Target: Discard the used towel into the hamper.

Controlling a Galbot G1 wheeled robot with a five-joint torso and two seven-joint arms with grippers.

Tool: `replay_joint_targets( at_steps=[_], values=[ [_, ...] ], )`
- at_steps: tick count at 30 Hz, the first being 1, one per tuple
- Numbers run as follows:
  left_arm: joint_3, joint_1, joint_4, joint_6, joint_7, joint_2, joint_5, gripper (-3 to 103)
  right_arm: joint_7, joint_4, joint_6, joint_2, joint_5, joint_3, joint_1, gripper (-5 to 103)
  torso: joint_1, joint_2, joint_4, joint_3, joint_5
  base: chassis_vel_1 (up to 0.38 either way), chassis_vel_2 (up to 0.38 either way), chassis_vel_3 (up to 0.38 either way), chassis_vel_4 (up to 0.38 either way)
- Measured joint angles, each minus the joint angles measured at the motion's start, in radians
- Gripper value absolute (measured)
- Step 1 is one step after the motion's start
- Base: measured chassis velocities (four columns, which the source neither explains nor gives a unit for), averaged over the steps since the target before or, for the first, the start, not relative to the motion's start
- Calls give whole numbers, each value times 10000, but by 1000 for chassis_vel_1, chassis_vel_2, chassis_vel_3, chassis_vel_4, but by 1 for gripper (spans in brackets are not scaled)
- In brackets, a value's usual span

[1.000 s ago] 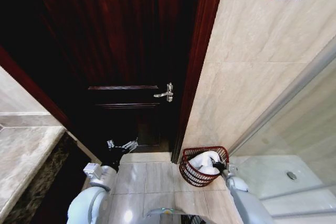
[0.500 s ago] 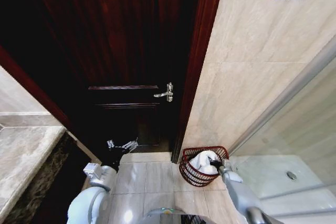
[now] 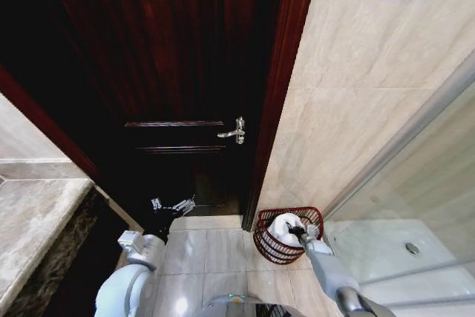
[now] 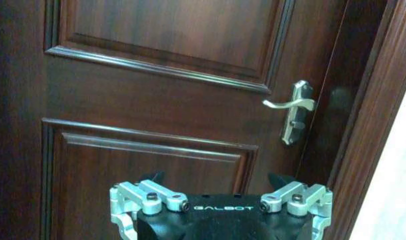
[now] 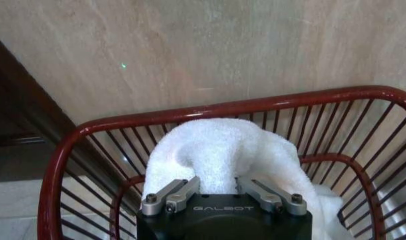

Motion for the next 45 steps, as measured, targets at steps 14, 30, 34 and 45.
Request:
replay_joint_targets(
  at_steps=[14,30,34,45],
  values=[
    [0,0,0,0,0,0,0,100,38,157,-74,-15,10,52,-62,11,-182,-391,0,-209,1,0,0,0,0],
    [0,0,0,0,0,0,0,100,439,-215,-597,-53,-29,76,241,11,-599,-1316,0,-715,2,0,0,0,0],
    [0,0,0,0,0,0,0,100,453,-318,-608,-149,-41,71,309,11,-683,-1499,0,-815,1,0,0,0,0],
    [0,0,0,0,0,0,0,100,412,-363,-610,-148,-173,63,310,40,-780,-1715,1,-934,2,0,0,0,0]
  ],
)
